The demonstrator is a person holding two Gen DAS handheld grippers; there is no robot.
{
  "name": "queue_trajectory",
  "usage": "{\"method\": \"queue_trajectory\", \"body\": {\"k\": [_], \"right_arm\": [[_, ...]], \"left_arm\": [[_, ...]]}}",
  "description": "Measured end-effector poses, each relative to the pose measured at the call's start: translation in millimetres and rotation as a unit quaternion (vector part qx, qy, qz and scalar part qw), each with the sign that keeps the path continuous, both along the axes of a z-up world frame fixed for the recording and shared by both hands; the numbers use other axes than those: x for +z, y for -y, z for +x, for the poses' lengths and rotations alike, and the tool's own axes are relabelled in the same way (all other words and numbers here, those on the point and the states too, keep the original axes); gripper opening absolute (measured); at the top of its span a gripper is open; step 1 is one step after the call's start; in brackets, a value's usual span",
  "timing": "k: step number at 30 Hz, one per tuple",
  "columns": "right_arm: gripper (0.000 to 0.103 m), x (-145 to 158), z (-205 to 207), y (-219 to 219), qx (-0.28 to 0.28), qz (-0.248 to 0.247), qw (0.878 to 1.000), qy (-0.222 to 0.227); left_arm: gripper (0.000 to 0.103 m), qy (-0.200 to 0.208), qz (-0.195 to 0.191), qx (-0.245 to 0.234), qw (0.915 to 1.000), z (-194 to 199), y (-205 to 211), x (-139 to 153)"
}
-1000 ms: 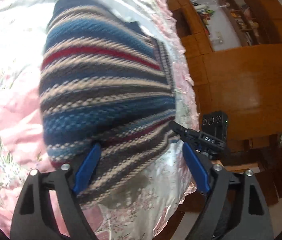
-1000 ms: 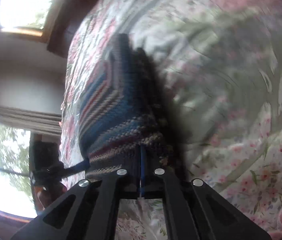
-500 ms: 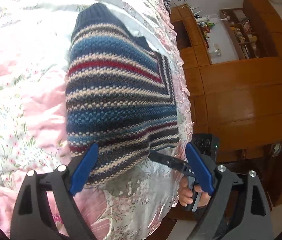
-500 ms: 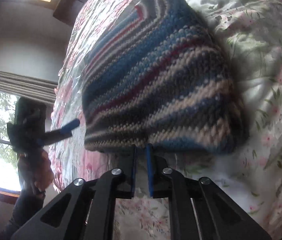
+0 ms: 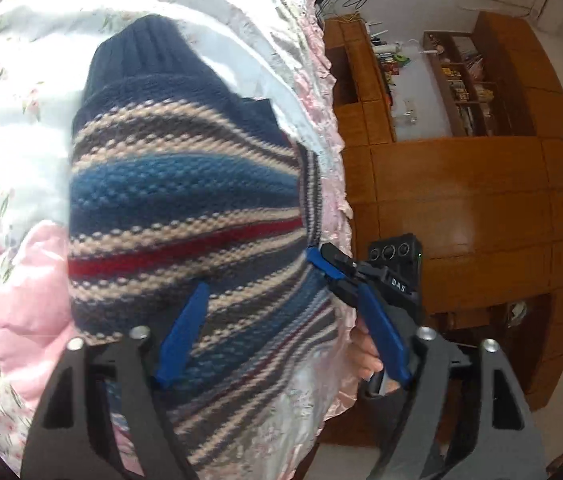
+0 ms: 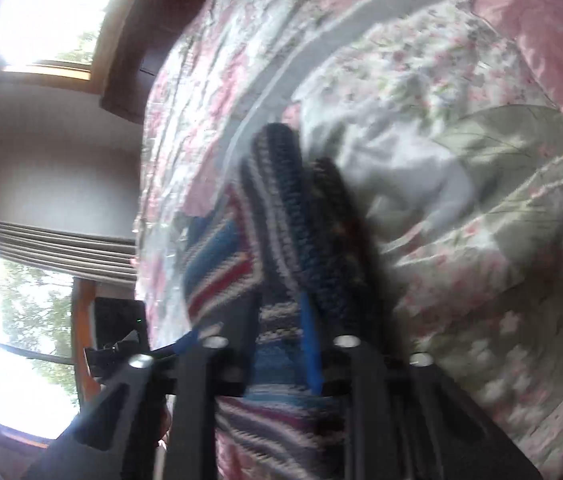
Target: Fold small clothes
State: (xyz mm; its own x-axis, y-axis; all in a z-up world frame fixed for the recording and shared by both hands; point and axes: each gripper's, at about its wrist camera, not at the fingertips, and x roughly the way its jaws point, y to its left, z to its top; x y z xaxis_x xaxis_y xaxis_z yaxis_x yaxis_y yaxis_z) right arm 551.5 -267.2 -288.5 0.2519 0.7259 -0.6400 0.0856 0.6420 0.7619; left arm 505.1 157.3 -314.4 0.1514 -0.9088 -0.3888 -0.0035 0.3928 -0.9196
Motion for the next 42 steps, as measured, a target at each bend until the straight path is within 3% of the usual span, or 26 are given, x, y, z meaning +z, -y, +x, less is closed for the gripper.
{"method": "queue_trajectory", "body": {"k": [1,2,3,4,7,9,11,12,13,14,15,17,18,19,20,21,22,25,27,31,35,36,37,38,39,42], "right_arm": [[0.0,-4.4,2.7,4.8,0.0,-0.001,1.0,-0.008],[0.0,1.9,4.0,1.7,0.003,-0.004,1.0,-0.002],[0.005,14.8,4.2,0.5,0.005,-0.003,1.0,0.019],[0.019,25.4,7.5,-3.6,0.009,0.01,0.999,0.036],[0.025,43.0,32.1,-20.4,0.016,0.017,0.998,0.061],[0.025,34.9,54.1,-27.4,0.008,0.031,0.998,0.046],[0.02,14.3,69.6,-27.3,-0.006,0.013,1.0,0.015],[0.0,0.2,73.5,-23.8,-0.013,-0.012,1.0,-0.009],[0.0,-7.5,73.2,-19.5,-0.017,-0.015,1.0,-0.02],[0.0,-8.6,71.9,-12.4,-0.016,-0.011,1.0,-0.02],[0.0,-2.4,67.0,-9.5,-0.012,-0.012,1.0,-0.012],[0.016,18.4,48.2,-3.8,0.01,0.019,1.0,0.013],[0.04,28.7,33.4,0.6,0.028,0.025,0.999,0.03],[0.059,37.3,21.1,3.9,0.046,0.01,0.998,0.041],[0.068,43.7,9.9,8.3,0.058,-0.014,0.997,0.049],[0.089,50.1,1.2,15.3,0.062,-0.045,0.996,0.053],[0.098,51.8,-3.6,19.7,0.065,-0.067,0.994,0.054],[0.097,36.4,-4.6,28.6,0.088,-0.028,0.996,0.002],[0.097,29.8,-3.0,20.4,0.102,-0.001,0.995,-0.008],[0.093,4.2,7.7,-11.6,0.136,0.0,0.99,-0.044],[0.092,-9.0,19.5,-35.8,0.152,-0.004,0.987,-0.046],[0.088,-9.4,20.9,-41.0,0.152,-0.007,0.987,-0.042],[0.073,-10.4,21.3,-43.8,0.152,-0.015,0.988,-0.039],[0.066,-12.2,20.2,-47.5,0.151,-0.021,0.988,-0.038],[0.051,-12.5,17.8,-49.1,0.149,-0.021,0.988,-0.034],[0.041,-0.1,7.5,-51.2,0.138,-0.023,0.99,-0.011]], "left_arm": [[0.051,-0.005,-0.003,0.003,1.0,0.6,-4.3,-3.9],[0.052,-0.012,-0.012,0.008,0.9998,1.0,-8.6,-4.6],[0.061,-0.007,-0.015,0.008,0.9998,1.4,-10.7,0.3],[0.075,0.007,-0.016,0.003,0.9998,1.1,-11.7,9.8],[0.083,0.05,-0.025,0.0,0.9984,12.5,-11.7,34.0],[0.083,0.055,-0.02,0.02,0.9981,28.5,-13.1,37.6],[0.084,0.047,0.016,0.043,0.9978,43.6,-14.9,30.0],[0.078,0.019,0.035,0.046,0.9982,48.6,-13.3,15.1],[0.067,0.007,0.058,0.037,0.9976,50.8,-9.2,5.3],[0.066,0.017,0.08,0.028,0.9963,50.5,-6.6,5.9],[0.068,0.023,0.078,0.023,0.9964,48.3,-7.0,11.0],[0.082,0.031,0.042,0.031,0.9982,38.4,-19.8,24.9],[0.089,0.047,0.034,0.038,0.9976,29.2,-29.8,32.7],[0.092,0.061,0.042,0.039,0.9965,18.9,-39.3,37.8],[0.092,0.062,0.056,0.035,0.9959,9.6,-45.6,38.9],[0.094,0.052,0.062,0.028,0.9963,2.8,-54.1,32.8],[0.096,0.036,0.057,0.023,0.9974,-3.0,-59.3,26.2],[0.097,-0.03,0.049,0.018,0.9982,-7.2,-65.5,-5.1],[0.097,-0.056,0.037,0.022,0.9975,-5.6,-64.0,-19.1],[0.097,-0.065,0.024,0.02,0.9974,0.2,-51.9,-30.2],[0.097,-0.076,0.044,-0.001,0.9962,6.7,-30.6,-44.2],[0.096,-0.076,0.053,-0.006,0.9957,6.9,-26.4,-45.9],[0.095,-0.071,0.062,-0.005,0.9955,7.3,-23.7,-44.7],[0.09,-0.07,0.069,-0.002,0.9952,7.9,-22.9,-43.0],[0.071,-0.069,0.061,-0.001,0.9957,8.3,-23.0,-42.1],[0.064,-0.059,0.076,-0.002,0.9954,10.2,-20.3,-32.2]]}}
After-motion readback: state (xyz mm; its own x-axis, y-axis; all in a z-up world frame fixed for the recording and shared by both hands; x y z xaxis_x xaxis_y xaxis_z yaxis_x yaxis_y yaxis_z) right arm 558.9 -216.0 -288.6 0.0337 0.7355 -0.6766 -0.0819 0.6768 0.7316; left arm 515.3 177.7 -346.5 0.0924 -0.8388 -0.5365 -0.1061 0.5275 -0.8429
